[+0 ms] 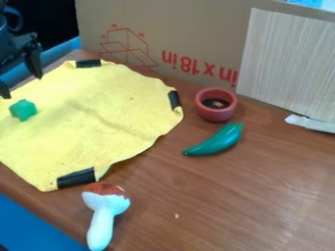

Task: Move green object to bottom left of cloth

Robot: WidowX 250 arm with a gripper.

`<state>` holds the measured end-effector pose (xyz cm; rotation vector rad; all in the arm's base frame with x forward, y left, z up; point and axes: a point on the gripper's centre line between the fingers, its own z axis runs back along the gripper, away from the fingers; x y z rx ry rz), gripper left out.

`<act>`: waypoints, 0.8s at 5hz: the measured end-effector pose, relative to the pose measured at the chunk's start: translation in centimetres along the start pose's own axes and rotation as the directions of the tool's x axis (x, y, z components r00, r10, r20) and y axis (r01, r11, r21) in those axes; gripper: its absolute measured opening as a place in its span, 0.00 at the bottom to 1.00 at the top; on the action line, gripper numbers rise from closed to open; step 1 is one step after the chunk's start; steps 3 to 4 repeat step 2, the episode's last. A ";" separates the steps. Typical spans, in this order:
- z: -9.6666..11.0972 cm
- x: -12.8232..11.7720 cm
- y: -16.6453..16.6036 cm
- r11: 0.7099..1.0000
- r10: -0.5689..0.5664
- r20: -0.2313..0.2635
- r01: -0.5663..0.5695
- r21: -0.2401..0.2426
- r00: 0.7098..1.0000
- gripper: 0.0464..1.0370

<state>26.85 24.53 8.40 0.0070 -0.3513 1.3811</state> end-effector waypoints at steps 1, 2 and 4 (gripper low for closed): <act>2.7 -0.9 -0.8 0.998 -0.031 -0.041 0.033 0.052 0.999 0.96; 5.6 -0.7 -1.4 0.999 -0.006 -0.066 0.010 0.052 0.998 0.96; 5.6 -0.7 -1.4 0.999 -0.006 -0.066 0.010 0.052 0.998 0.96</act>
